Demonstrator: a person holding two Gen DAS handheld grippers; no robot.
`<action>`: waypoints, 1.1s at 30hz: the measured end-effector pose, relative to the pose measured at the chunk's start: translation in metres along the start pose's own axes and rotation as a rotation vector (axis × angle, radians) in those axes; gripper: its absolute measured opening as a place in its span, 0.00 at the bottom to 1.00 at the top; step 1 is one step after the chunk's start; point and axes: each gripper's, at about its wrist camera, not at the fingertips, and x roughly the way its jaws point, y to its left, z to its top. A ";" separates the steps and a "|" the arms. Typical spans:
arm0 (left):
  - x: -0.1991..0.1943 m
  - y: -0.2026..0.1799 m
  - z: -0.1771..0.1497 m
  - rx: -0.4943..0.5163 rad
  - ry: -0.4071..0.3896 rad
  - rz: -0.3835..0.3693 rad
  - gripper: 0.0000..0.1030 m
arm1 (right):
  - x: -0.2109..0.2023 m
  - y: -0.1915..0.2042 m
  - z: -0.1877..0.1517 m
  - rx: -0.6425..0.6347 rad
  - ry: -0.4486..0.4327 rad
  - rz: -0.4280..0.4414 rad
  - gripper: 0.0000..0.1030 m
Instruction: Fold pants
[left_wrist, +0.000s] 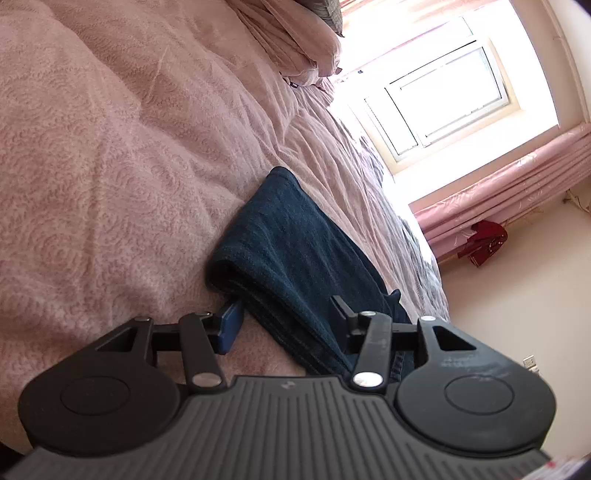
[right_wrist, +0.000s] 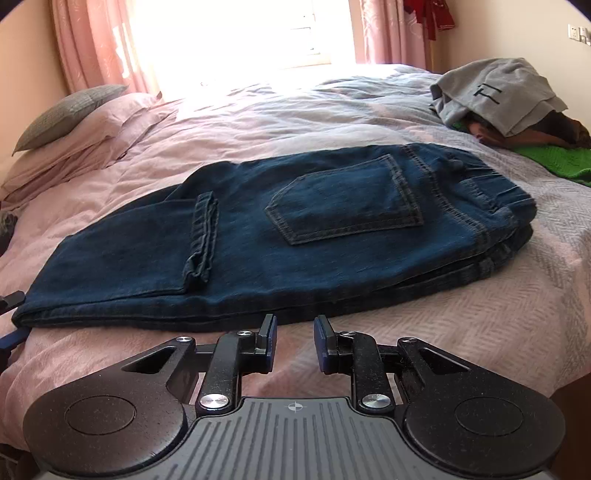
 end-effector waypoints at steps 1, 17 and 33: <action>0.001 -0.001 0.000 -0.009 -0.002 -0.002 0.46 | -0.001 -0.002 0.001 0.003 -0.003 -0.005 0.18; 0.025 0.004 -0.009 -0.145 -0.039 0.050 0.44 | 0.004 -0.017 0.004 0.028 0.002 -0.031 0.19; 0.030 -0.047 -0.017 0.262 -0.157 0.163 0.13 | 0.000 -0.055 0.017 0.077 -0.042 -0.088 0.19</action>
